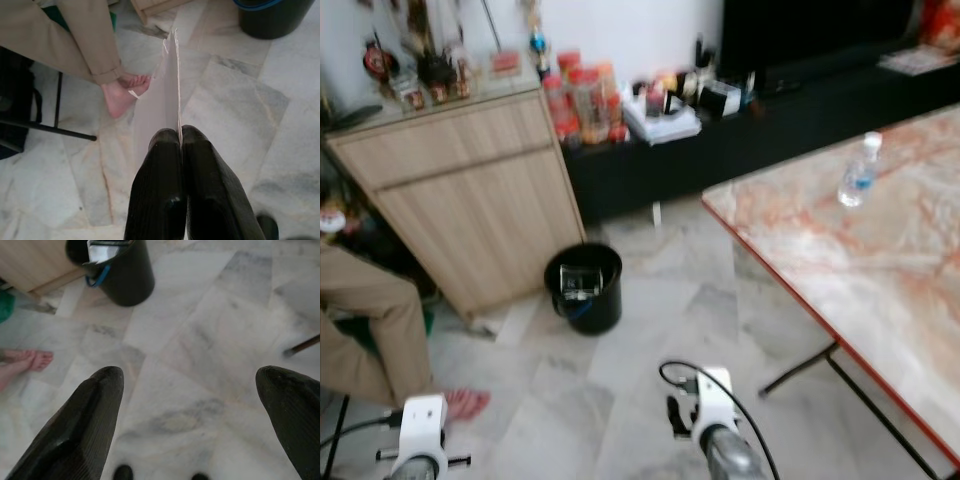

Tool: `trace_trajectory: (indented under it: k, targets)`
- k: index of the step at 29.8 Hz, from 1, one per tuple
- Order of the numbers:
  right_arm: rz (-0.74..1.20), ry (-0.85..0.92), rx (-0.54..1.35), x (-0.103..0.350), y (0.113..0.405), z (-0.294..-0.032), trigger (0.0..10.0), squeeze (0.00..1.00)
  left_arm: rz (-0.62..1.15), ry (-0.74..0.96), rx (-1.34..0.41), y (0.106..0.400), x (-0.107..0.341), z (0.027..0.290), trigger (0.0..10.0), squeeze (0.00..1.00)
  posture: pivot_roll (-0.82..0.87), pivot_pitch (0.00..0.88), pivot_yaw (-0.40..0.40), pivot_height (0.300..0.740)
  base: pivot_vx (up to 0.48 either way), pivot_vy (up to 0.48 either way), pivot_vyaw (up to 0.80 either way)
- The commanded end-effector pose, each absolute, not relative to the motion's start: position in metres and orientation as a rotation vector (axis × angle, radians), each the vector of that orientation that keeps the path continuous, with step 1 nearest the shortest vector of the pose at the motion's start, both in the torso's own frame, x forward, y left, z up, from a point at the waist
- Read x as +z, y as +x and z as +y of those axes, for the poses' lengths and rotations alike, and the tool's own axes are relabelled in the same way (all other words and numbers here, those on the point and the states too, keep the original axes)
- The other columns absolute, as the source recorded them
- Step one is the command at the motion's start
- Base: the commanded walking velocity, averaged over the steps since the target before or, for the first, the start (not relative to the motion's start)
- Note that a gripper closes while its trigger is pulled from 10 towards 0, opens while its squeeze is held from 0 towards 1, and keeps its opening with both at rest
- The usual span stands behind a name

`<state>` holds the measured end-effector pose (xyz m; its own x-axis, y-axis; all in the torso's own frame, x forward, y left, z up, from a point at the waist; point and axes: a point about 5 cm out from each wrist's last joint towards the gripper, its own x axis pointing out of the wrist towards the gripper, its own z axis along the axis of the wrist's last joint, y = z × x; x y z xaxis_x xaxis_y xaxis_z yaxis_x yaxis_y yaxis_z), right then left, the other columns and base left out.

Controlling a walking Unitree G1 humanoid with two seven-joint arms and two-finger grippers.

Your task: Picking trash to rubbish bin

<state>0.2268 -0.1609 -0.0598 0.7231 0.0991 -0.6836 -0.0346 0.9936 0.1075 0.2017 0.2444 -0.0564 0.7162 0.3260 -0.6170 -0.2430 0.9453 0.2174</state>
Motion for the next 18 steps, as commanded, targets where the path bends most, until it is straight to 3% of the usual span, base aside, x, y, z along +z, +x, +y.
trace_trajectory:
  k: [1,12,18]
  targets:
    - [0.748,0.099,0.106,-0.0572,0.2318,-0.1470,10.0,0.00,0.709,0.143,0.326,0.2016,-0.0545,0.2519,10.0,0.00,0.08,0.000,0.079,0.740,0.454,0.000,0.00]
    - [0.746,0.087,0.109,-0.0576,0.2310,-0.1469,10.0,0.00,0.706,0.146,0.317,0.2030,-0.0539,0.2512,10.0,0.00,0.08,0.000,0.083,0.740,0.452,0.000,0.37]
    - [0.758,0.100,0.100,-0.0599,0.2276,-0.1457,10.0,0.00,0.709,0.156,0.308,0.2025,-0.0541,0.2516,10.0,0.00,0.08,0.000,0.090,0.740,0.408,0.000,0.00]
